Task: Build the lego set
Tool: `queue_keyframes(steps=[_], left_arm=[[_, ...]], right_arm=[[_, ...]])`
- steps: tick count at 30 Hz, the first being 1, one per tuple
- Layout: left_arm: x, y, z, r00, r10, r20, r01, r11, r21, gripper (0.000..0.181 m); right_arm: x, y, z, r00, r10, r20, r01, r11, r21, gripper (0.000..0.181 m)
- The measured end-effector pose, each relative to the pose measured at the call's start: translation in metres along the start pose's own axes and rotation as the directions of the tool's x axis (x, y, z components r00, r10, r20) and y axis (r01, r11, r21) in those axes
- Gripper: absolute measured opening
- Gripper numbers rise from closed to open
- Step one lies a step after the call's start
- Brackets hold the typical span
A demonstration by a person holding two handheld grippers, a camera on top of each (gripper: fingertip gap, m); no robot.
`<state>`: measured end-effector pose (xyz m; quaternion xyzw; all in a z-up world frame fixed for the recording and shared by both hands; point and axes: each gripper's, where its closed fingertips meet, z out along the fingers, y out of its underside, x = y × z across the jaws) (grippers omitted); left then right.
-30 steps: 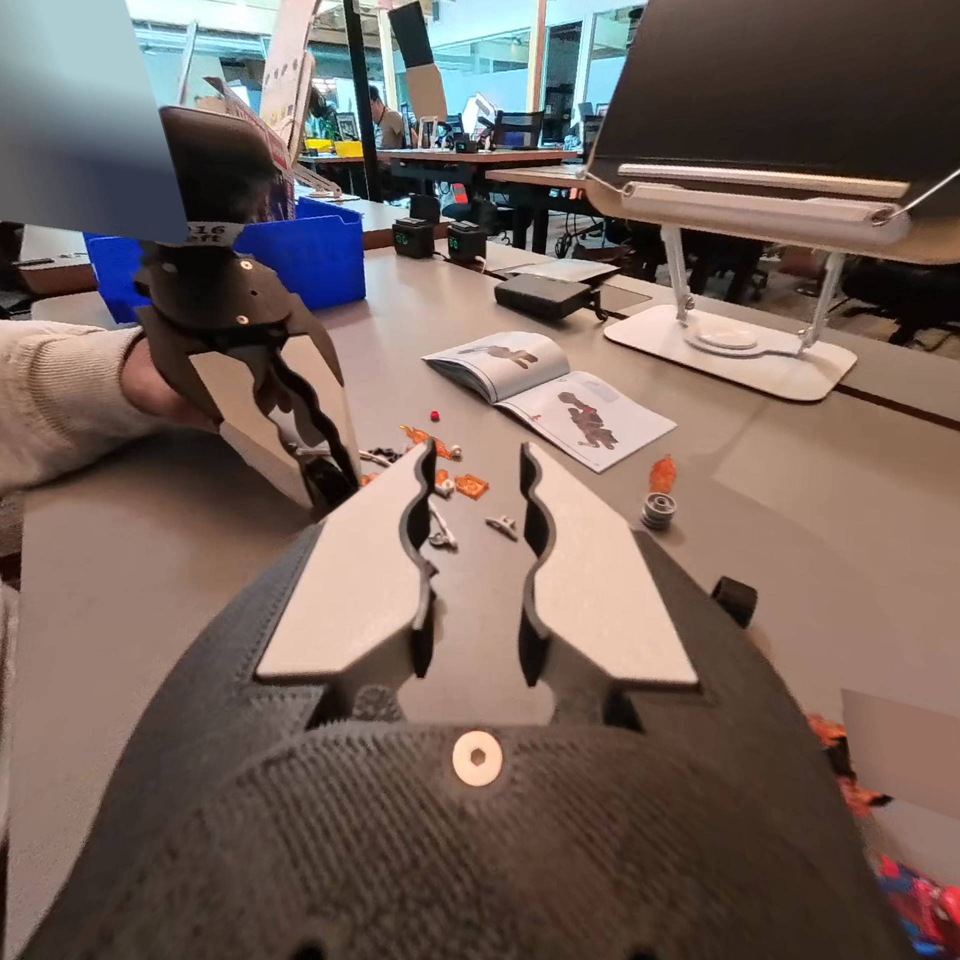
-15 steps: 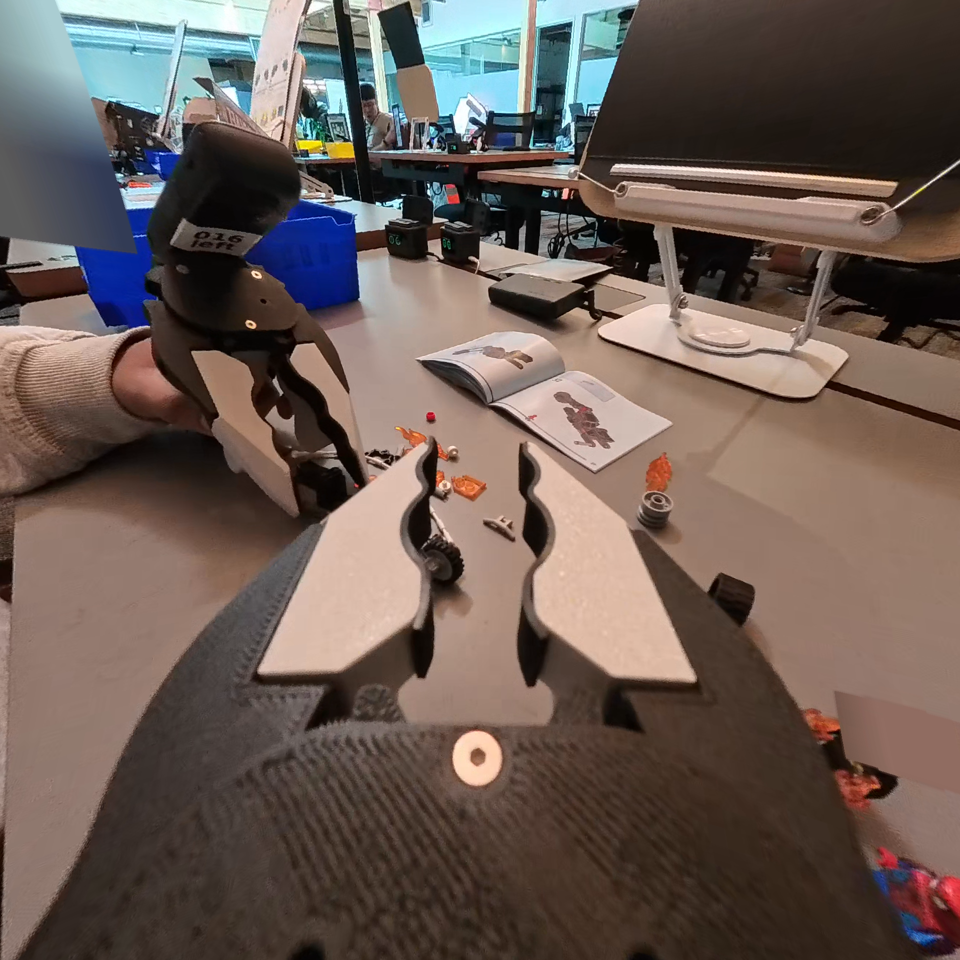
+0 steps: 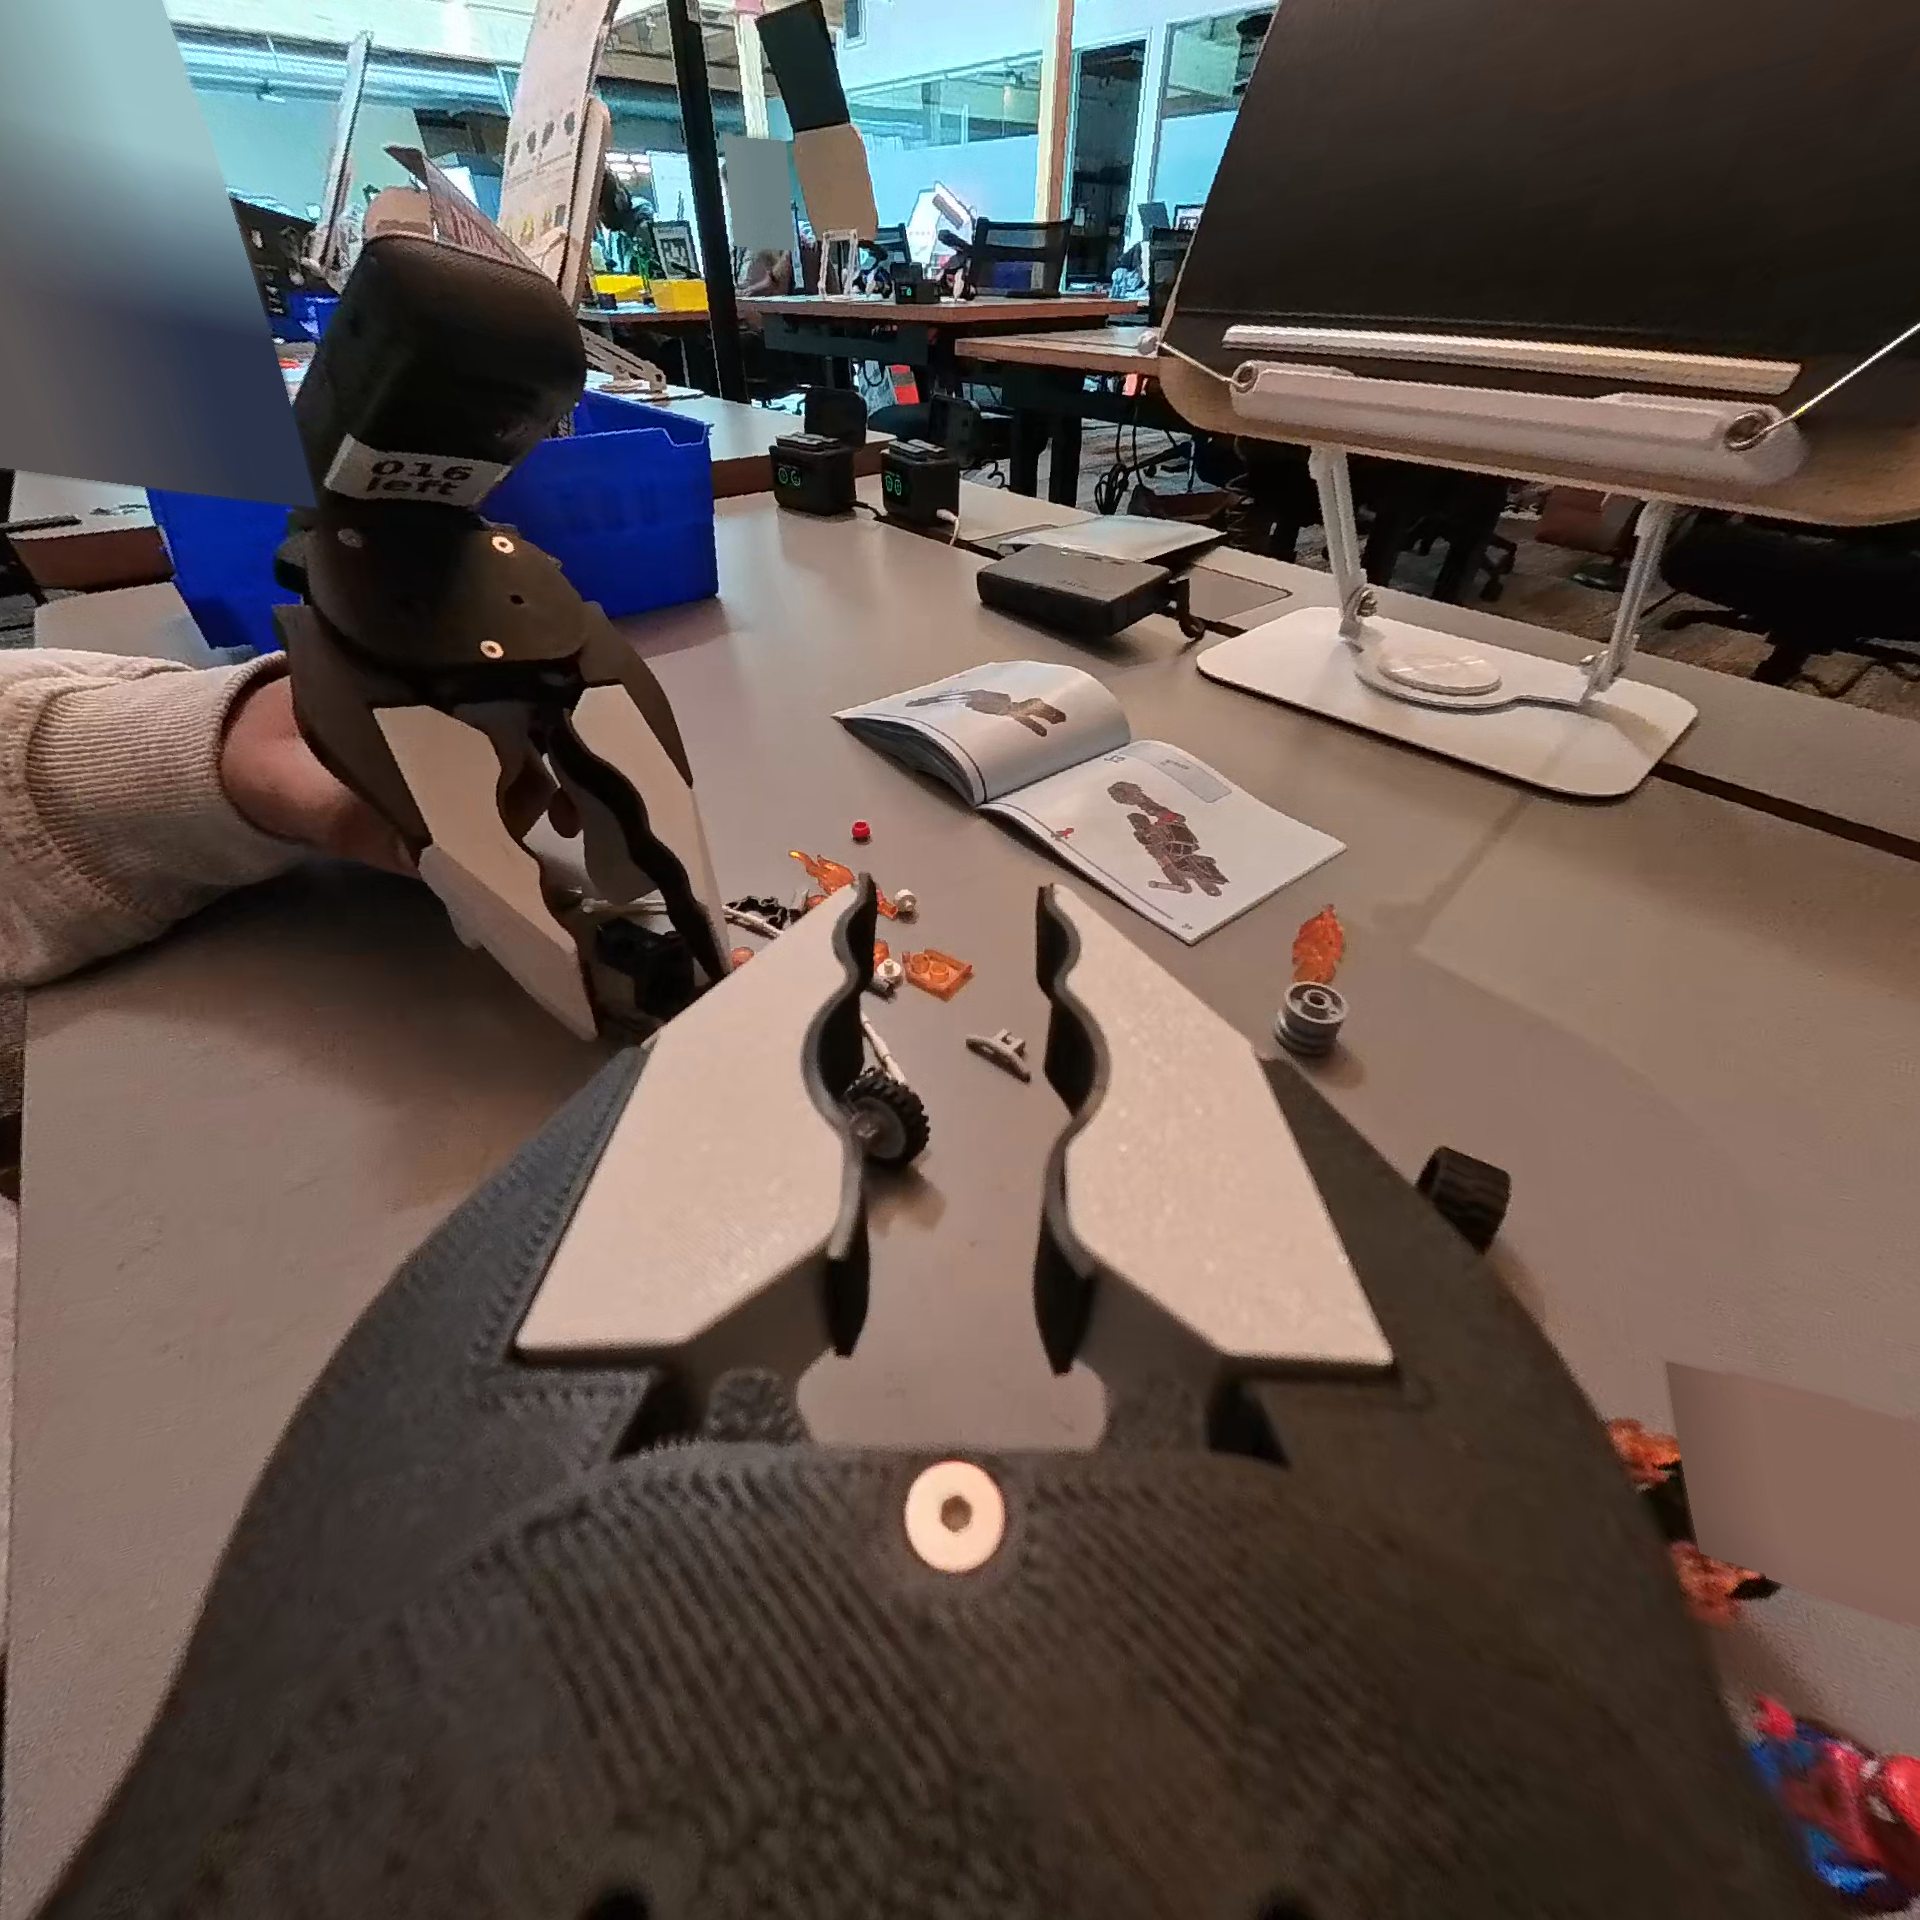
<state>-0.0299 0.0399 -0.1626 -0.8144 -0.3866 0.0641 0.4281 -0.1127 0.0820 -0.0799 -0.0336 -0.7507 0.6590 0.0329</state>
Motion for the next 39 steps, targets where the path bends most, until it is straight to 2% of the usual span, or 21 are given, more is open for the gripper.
queue_keyframes(steps=[10, 19, 26, 30, 36, 39], left_arm=[[-0.0002, -0.0003, 0.0002, 1.0, 0.013, 0.009, -0.013, 1.0, 0.0, 0.034], [0.0058, 0.0007, 0.0034, 0.995, 0.102, 0.023, -0.101, 0.995, -0.02, 0.031], [0.0045, -0.002, 0.0008, 0.997, 0.074, 0.013, -0.074, 0.997, 0.004, 0.03], [0.0033, -0.0017, 0.0005, 0.998, 0.061, 0.014, -0.061, 0.998, 0.004, 0.023], [0.0, -0.0014, -0.0023, 0.998, -0.048, -0.036, 0.049, 0.999, 0.018, 0.018], [0.0002, -0.0023, -0.0034, 0.998, -0.051, -0.04, 0.052, 0.998, 0.027, 0.018]], right_arm=[[-0.0001, 0.0004, 0.0008, 1.0, -0.001, 0.0, 0.001, 1.0, -0.003, 0.029], [-0.0005, 0.0006, 0.001, 1.0, -0.003, 0.001, 0.003, 1.0, -0.005, 0.029], [-0.0006, 0.0006, 0.0011, 1.0, -0.004, 0.001, 0.004, 1.0, -0.005, 0.029], [-0.0007, 0.0005, 0.0011, 1.0, -0.004, 0.001, 0.004, 1.0, -0.005, 0.029], [-0.0007, 0.0005, 0.001, 1.0, -0.005, 0.001, 0.005, 1.0, -0.005, 0.029], [-0.0007, 0.0004, 0.001, 1.0, -0.006, 0.001, 0.006, 1.0, -0.004, 0.029]])
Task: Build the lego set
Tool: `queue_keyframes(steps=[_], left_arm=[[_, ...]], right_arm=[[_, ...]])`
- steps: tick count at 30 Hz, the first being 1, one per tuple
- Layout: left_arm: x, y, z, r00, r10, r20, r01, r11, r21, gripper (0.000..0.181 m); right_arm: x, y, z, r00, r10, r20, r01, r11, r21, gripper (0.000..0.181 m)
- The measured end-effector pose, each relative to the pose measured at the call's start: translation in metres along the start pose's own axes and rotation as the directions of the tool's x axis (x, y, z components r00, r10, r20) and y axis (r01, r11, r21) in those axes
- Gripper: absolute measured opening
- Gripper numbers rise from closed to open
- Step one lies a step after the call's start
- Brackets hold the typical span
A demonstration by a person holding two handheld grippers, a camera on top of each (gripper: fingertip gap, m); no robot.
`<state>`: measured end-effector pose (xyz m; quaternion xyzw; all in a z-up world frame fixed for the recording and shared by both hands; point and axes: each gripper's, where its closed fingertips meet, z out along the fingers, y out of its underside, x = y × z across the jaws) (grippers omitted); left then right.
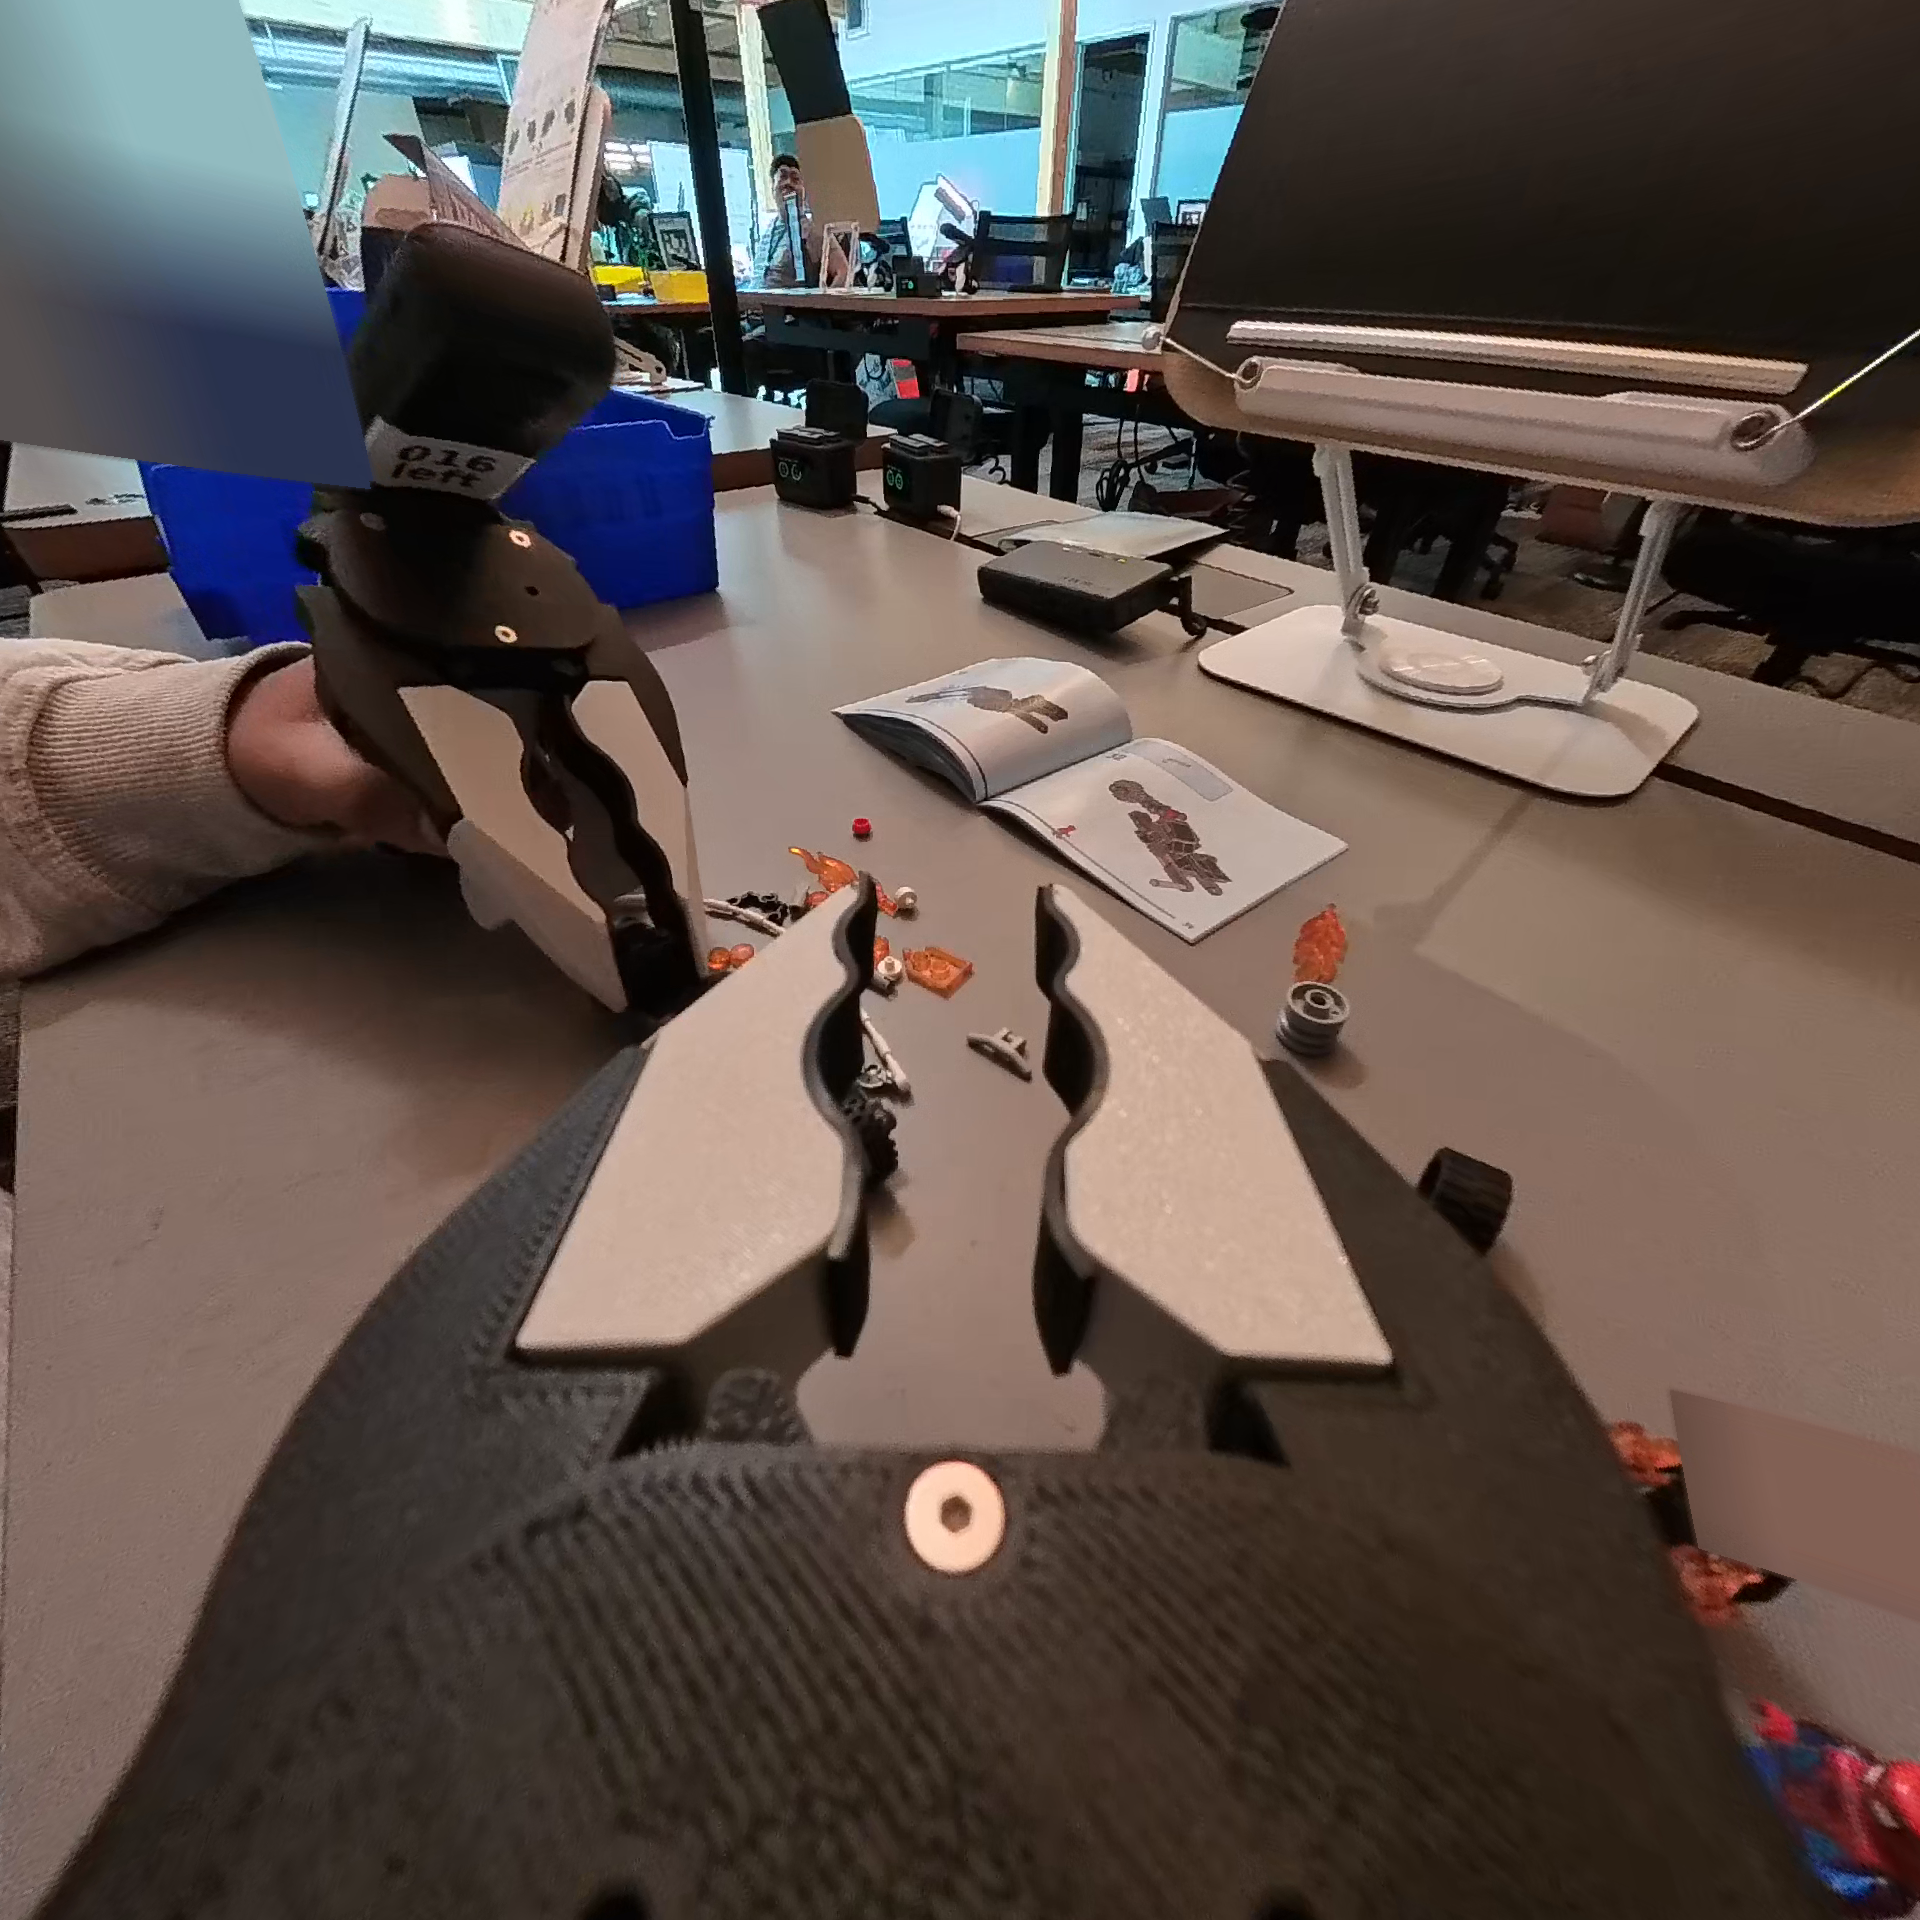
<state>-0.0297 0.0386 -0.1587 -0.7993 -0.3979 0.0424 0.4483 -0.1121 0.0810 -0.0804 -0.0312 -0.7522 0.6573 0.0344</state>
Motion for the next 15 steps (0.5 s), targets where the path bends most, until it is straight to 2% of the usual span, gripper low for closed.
queue_keyframes(steps=[6, 15], left_arm=[[-0.0013, 0.0014, 0.0013, 1.0, 0.002, 0.014, -0.001, 1.0, -0.013, 0.026], [-0.0018, 0.0015, 0.0015, 1.0, 0.002, 0.019, -0.002, 1.0, -0.015, 0.027]], right_arm=[[-0.0001, 0.0, -0.0001, 1.0, 0.0, 0.0, 0.0, 1.0, 0.0, 0.029], [-0.0003, 0.0001, -0.0002, 1.0, -0.002, 0.001, 0.002, 1.0, -0.001, 0.029]])
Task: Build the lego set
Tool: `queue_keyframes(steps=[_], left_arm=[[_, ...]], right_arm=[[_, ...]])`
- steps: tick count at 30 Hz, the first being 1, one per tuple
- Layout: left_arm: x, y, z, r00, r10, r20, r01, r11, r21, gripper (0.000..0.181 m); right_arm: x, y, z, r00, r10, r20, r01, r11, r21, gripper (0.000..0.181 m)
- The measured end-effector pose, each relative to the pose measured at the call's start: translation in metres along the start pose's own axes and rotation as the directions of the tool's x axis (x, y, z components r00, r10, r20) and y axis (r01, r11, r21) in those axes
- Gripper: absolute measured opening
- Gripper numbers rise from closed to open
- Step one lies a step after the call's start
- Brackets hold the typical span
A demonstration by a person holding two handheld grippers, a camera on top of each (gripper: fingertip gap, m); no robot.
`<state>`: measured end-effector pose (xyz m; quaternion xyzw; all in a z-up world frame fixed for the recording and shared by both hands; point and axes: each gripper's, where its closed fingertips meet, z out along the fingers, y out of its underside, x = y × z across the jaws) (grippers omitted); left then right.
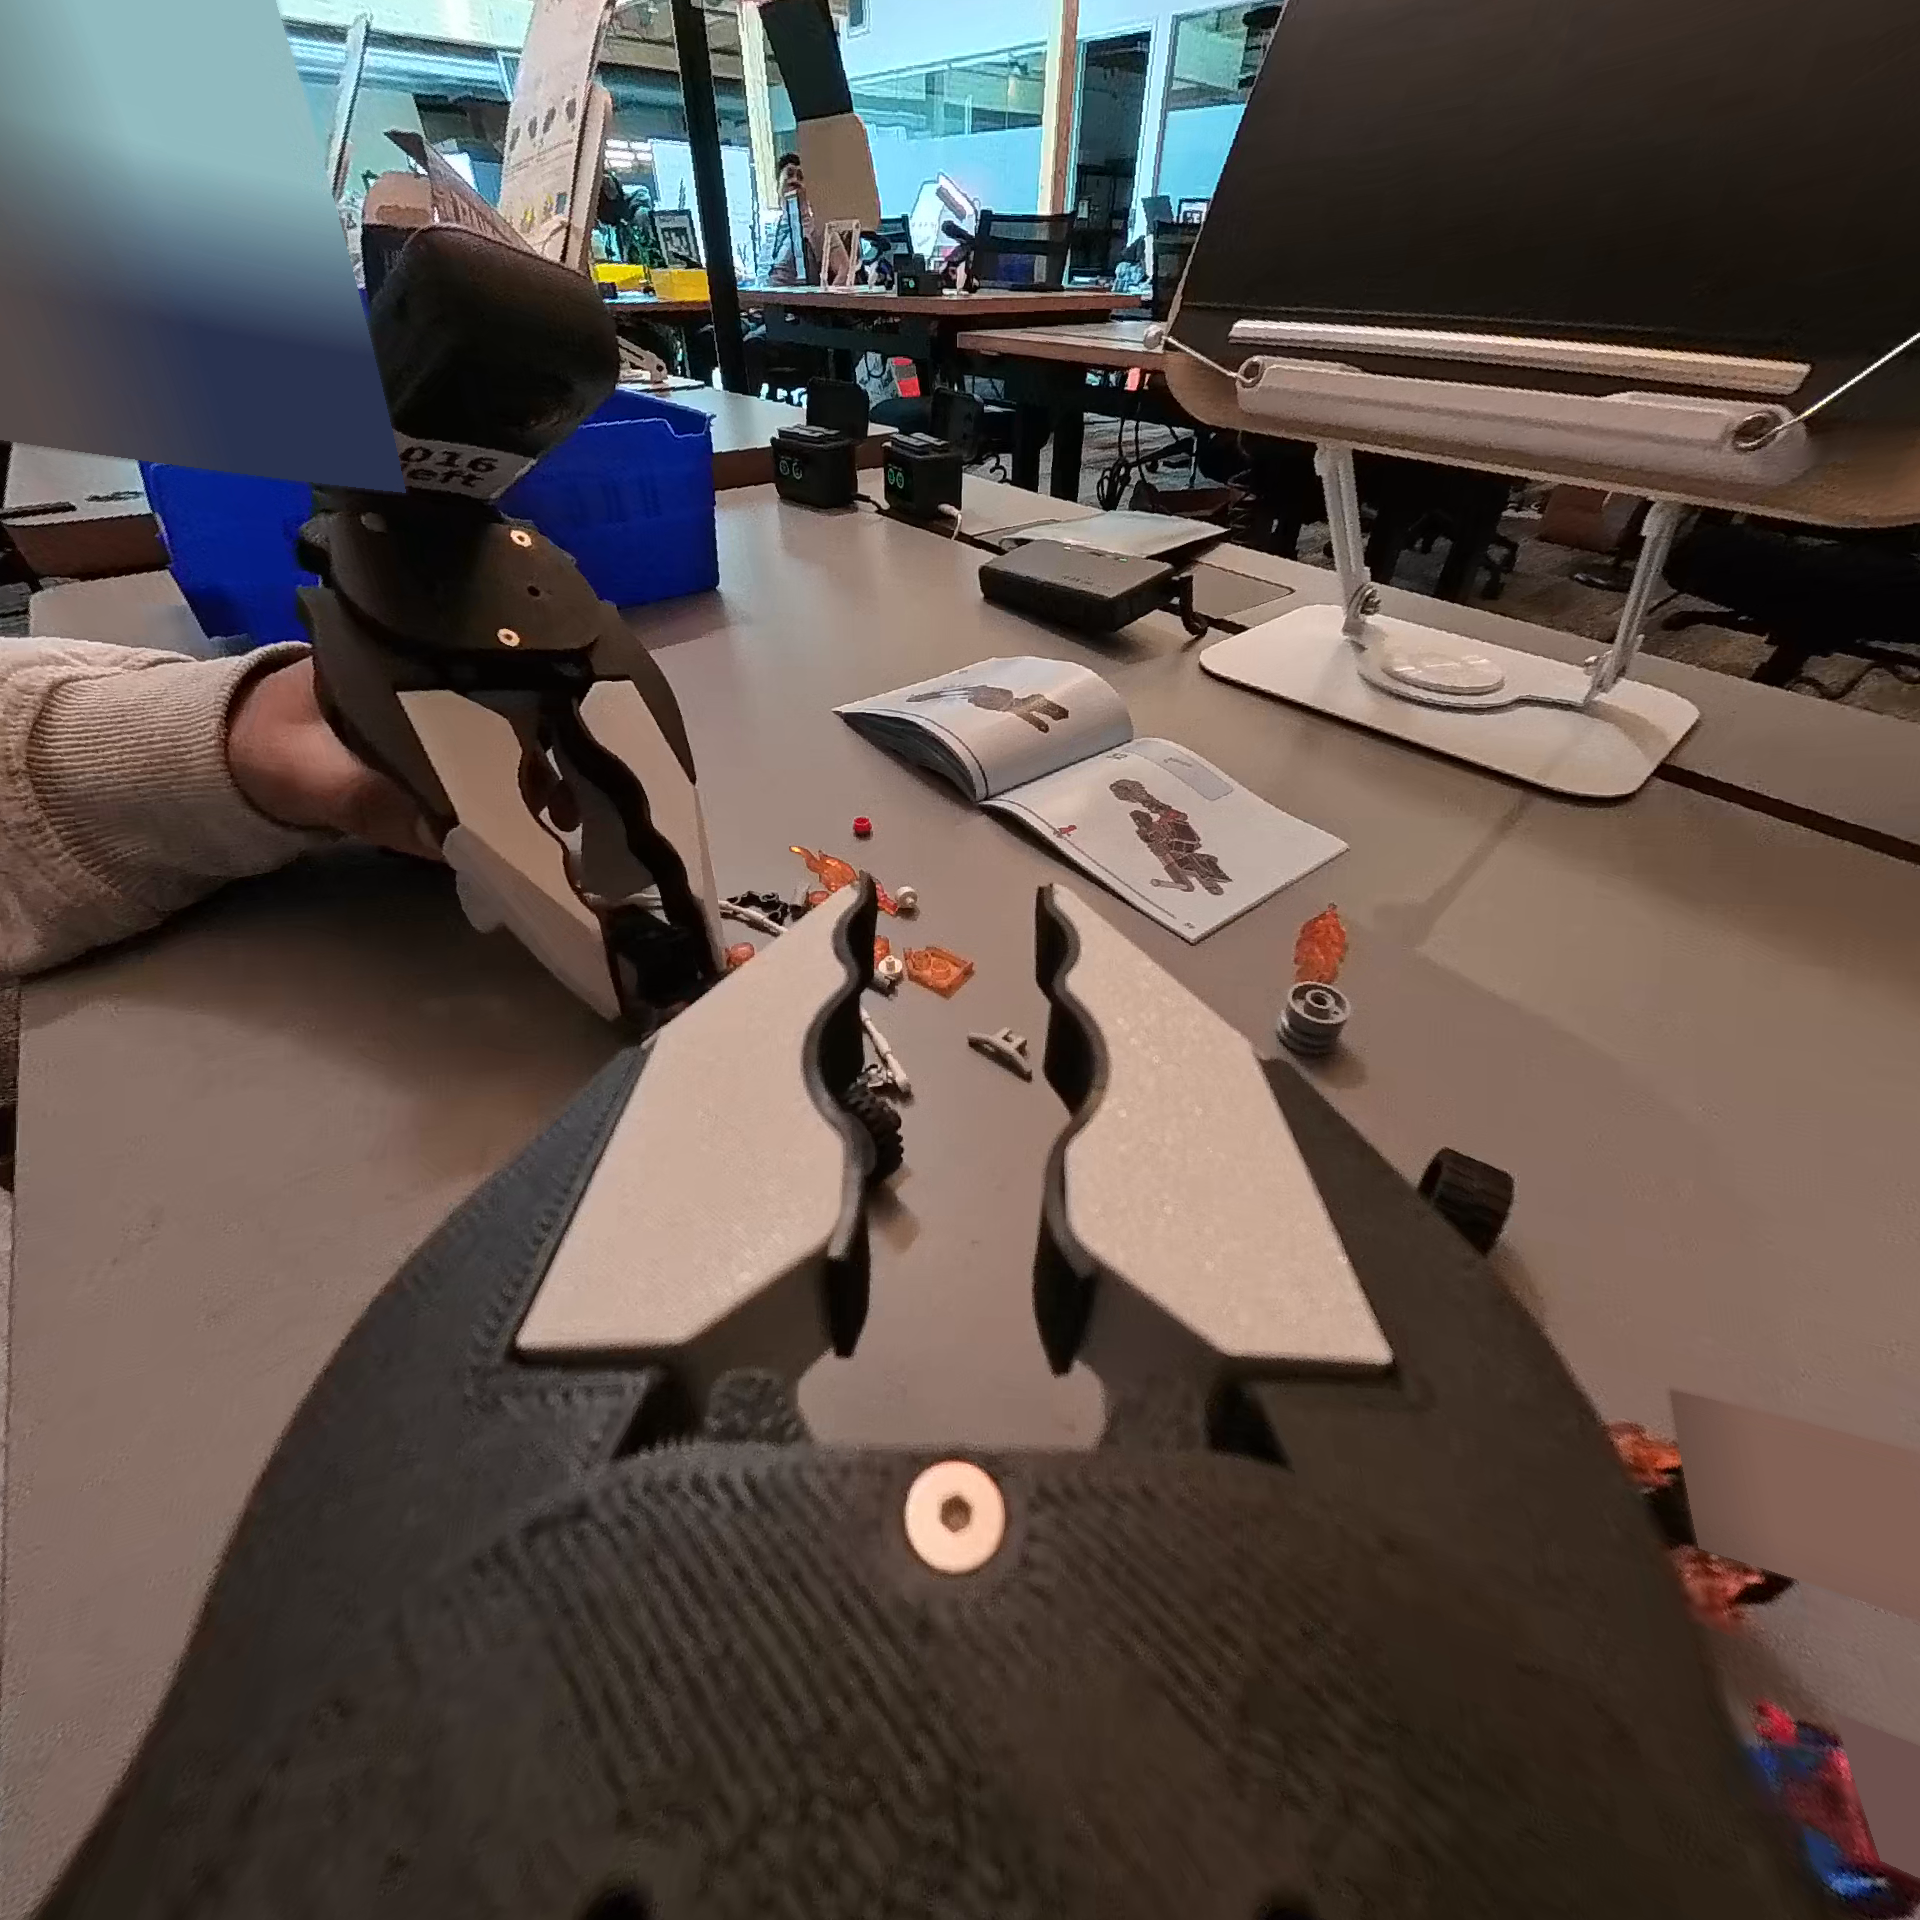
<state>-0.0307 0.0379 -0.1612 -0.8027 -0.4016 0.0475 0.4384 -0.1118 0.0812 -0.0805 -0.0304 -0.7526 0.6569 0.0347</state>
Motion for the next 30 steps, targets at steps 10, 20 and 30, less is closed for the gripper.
queue_keyframes(steps=[10, 20, 30], left_arm=[[-0.0006, 0.0005, 0.0008, 1.0, 0.014, 0.015, -0.014, 1.0, -0.008, 0.021], [-0.0008, 0.0005, 0.0022, 1.0, 0.019, 0.019, -0.018, 1.0, -0.013, 0.021], [0.003, 0.0021, 0.0028, 0.999, 0.042, 0.012, -0.042, 0.999, -0.024, 0.02]], right_arm=[[-0.0002, 0.0004, 0.0, 1.0, -0.001, 0.0, 0.001, 1.0, -0.002, 0.029], [-0.0009, 0.0018, 0.0008, 1.0, -0.008, 0.0, 0.008, 1.0, -0.012, 0.029], [-0.001, 0.0021, 0.0009, 1.0, -0.011, -0.001, 0.011, 1.0, -0.014, 0.029]])
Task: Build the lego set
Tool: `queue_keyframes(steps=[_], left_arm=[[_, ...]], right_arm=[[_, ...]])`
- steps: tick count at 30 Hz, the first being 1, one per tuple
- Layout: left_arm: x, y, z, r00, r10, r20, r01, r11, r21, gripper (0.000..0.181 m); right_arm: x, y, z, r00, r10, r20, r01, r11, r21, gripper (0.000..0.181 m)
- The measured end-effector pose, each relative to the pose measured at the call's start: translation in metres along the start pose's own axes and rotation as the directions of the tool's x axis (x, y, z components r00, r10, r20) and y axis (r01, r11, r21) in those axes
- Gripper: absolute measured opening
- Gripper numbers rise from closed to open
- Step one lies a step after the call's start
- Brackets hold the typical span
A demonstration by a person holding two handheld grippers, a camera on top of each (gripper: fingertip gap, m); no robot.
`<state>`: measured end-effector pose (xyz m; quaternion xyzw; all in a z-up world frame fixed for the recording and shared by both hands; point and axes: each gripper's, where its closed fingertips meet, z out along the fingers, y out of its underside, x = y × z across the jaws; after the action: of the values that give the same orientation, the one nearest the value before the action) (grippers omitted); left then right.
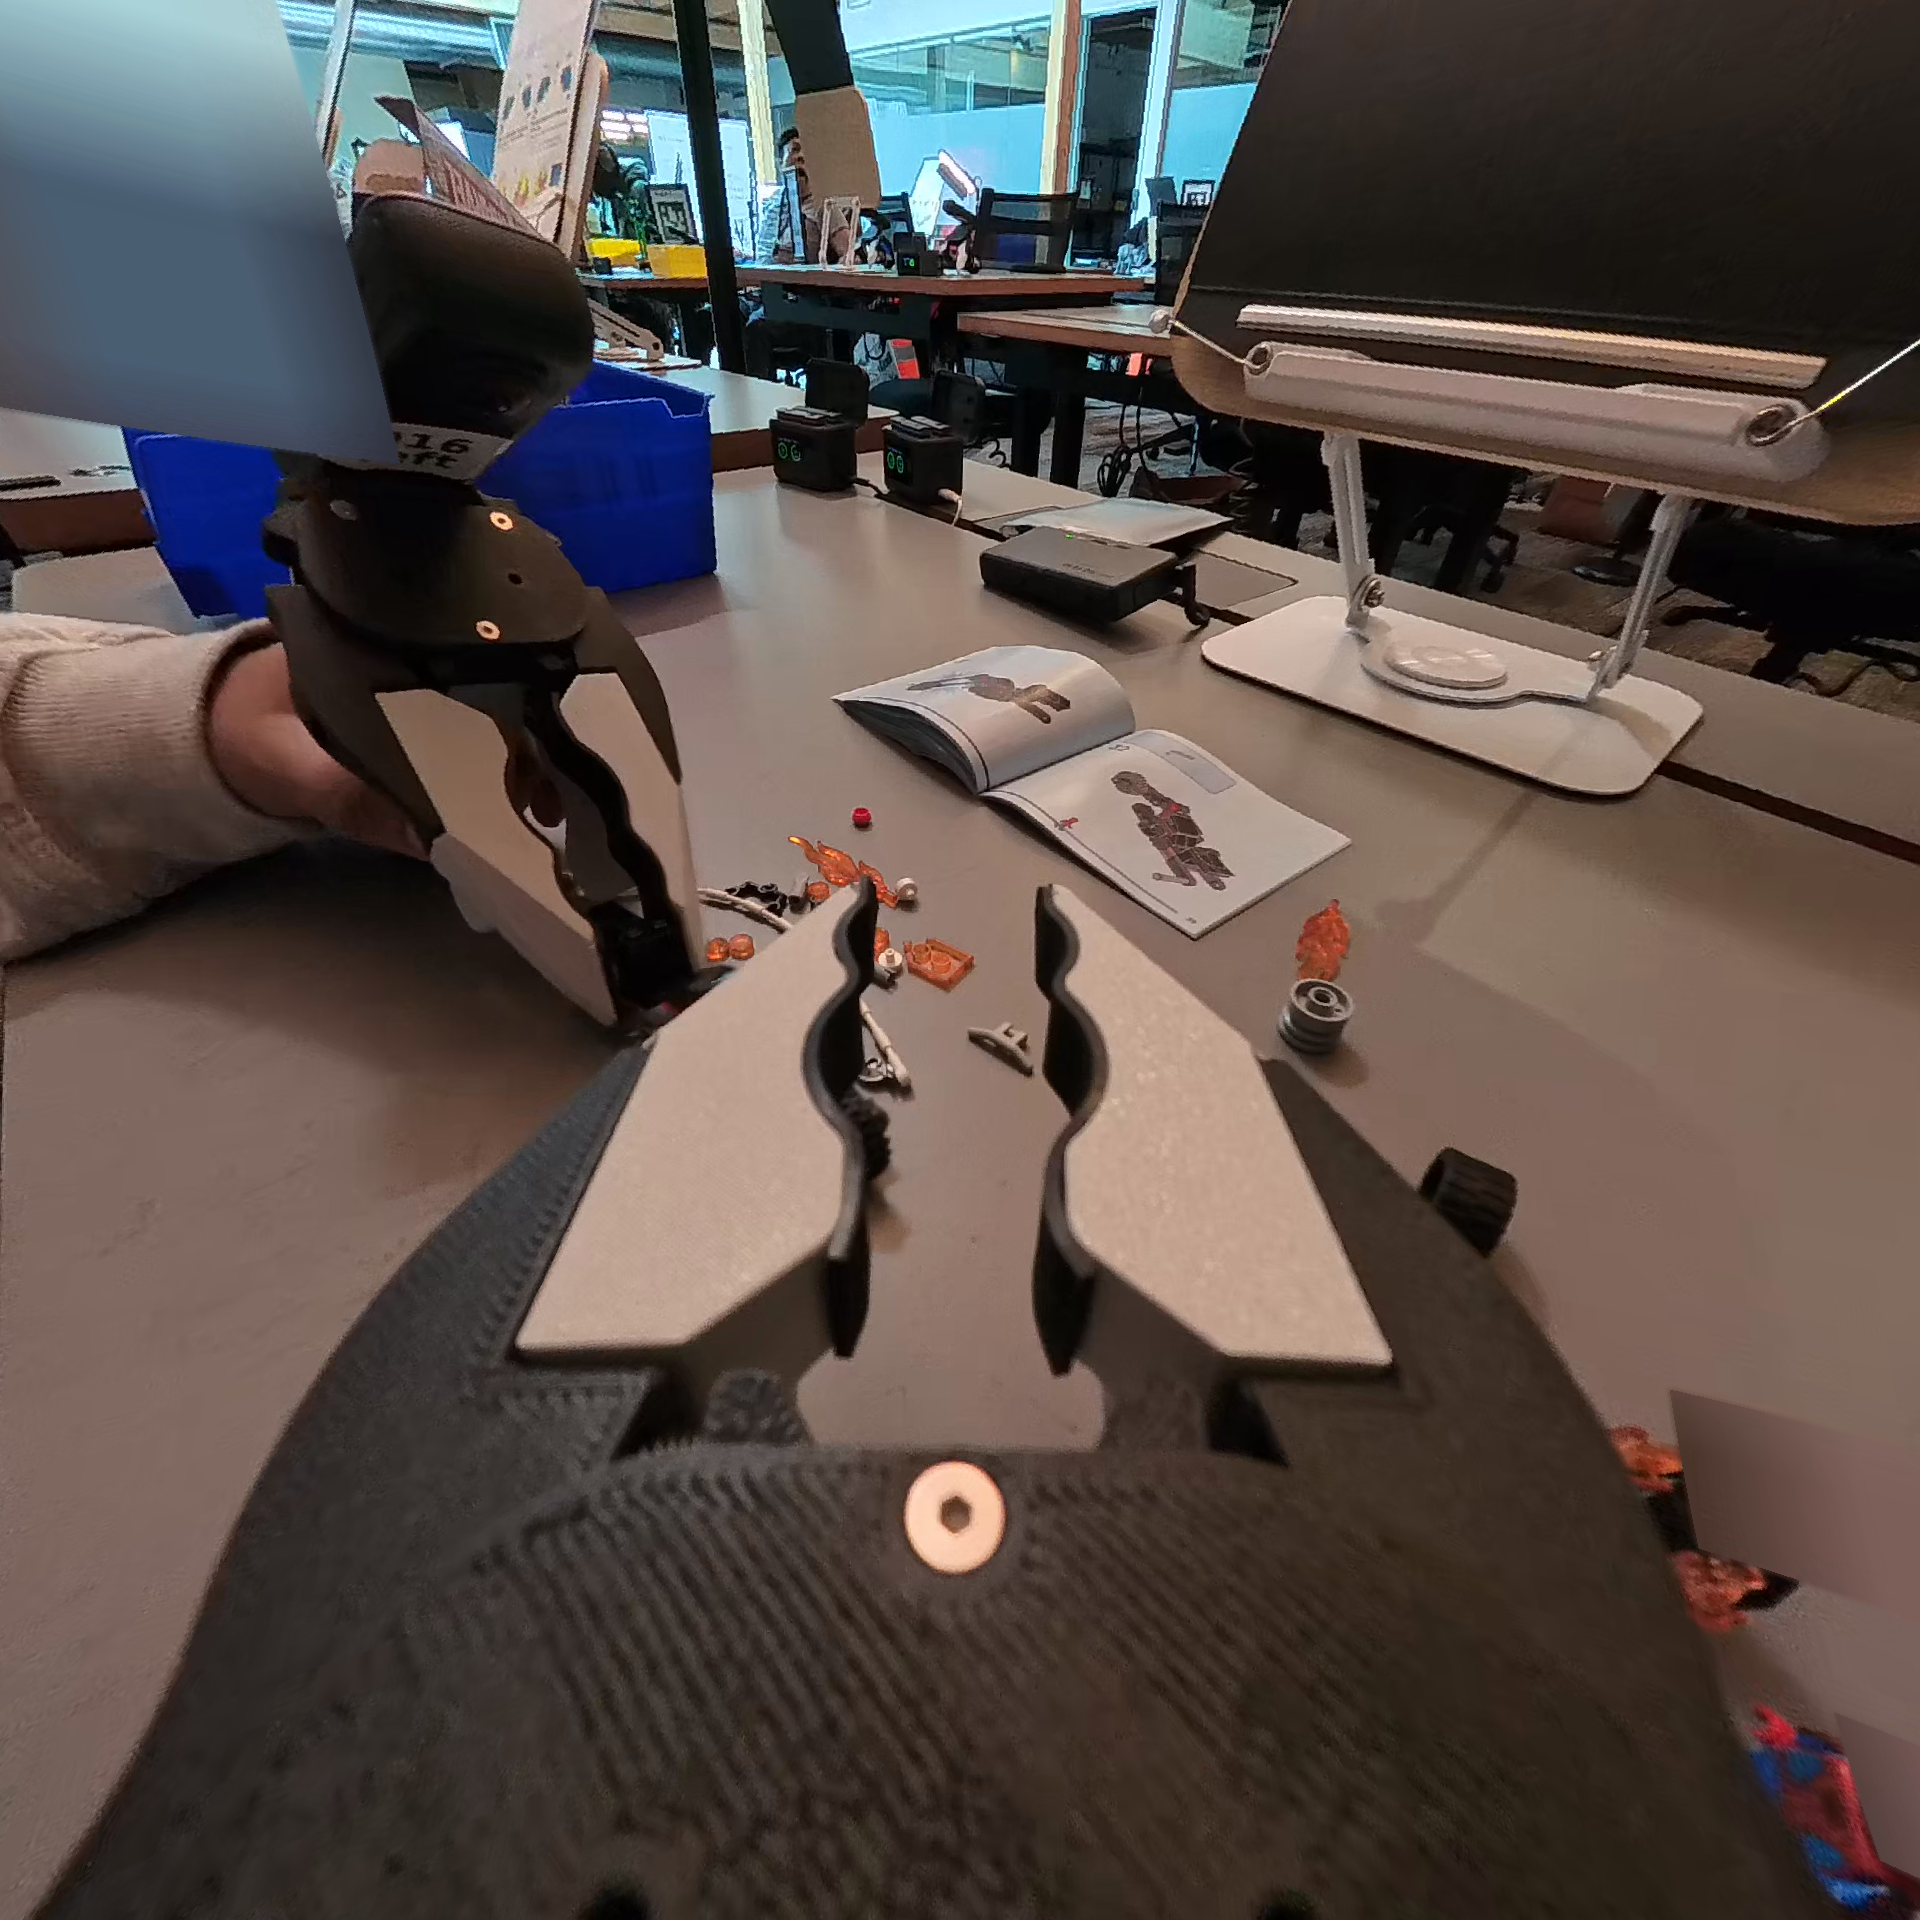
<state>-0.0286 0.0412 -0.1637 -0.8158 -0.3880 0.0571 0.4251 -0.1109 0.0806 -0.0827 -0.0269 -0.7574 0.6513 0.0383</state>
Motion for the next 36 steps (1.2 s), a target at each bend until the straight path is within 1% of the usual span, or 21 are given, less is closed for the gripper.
queue_keyframes(steps=[9, 13, 17, 21, 25, 27, 31, 36], left_arm=[[0.0, 0.021, -0.023, 1.0, 0.024, -0.02, -0.026, 0.994, -0.111, 0.02], [0.001, 0.026, -0.029, 0.999, 0.037, -0.028, -0.041, 0.99, -0.135, 0.02], [0.005, 0.023, -0.024, 0.998, 0.048, -0.039, -0.052, 0.991, -0.125, 0.019], [0.009, 0.015, -0.012, 0.998, 0.051, -0.04, -0.055, 0.991, -0.118, 0.019], [0.014, 0.008, 0.001, 0.994, 0.107, -0.019, -0.108, 0.984, -0.141, 0.019], [0.014, 0.008, 0.001, 0.992, 0.128, -0.007, -0.128, 0.979, -0.158, 0.019], [0.012, 0.015, -0.009, 0.995, 0.096, -0.009, -0.096, 0.976, -0.195, 0.019], [0.01, 0.033, -0.03, 0.999, 0.038, -0.004, -0.038, 0.953, -0.3, 0.019]], right_arm=[[0.0, 0.0, -0.001, 1.0, 0.004, 0.002, -0.004, 1.0, 0.003, 0.029], [0.0, 0.0, 0.0, 1.0, 0.006, 0.003, -0.006, 1.0, -0.001, 0.028], [0.0, 0.001, 0.0, 1.0, 0.008, 0.004, -0.008, 1.0, -0.005, 0.028], [0.0, 0.002, 0.001, 1.0, 0.005, 0.004, -0.005, 1.0, -0.012, 0.028], [0.0, 0.002, 0.001, 1.0, 0.003, 0.003, -0.003, 1.0, -0.018, 0.028], [0.0, 0.002, 0.001, 1.0, 0.003, 0.003, -0.003, 1.0, -0.016, 0.028], [0.0, 0.002, 0.001, 1.0, 0.004, 0.003, -0.004, 1.0, -0.014, 0.028], [0.0, 0.001, 0.0, 1.0, 0.0, 0.002, 0.0, 1.0, -0.009, 0.028]])
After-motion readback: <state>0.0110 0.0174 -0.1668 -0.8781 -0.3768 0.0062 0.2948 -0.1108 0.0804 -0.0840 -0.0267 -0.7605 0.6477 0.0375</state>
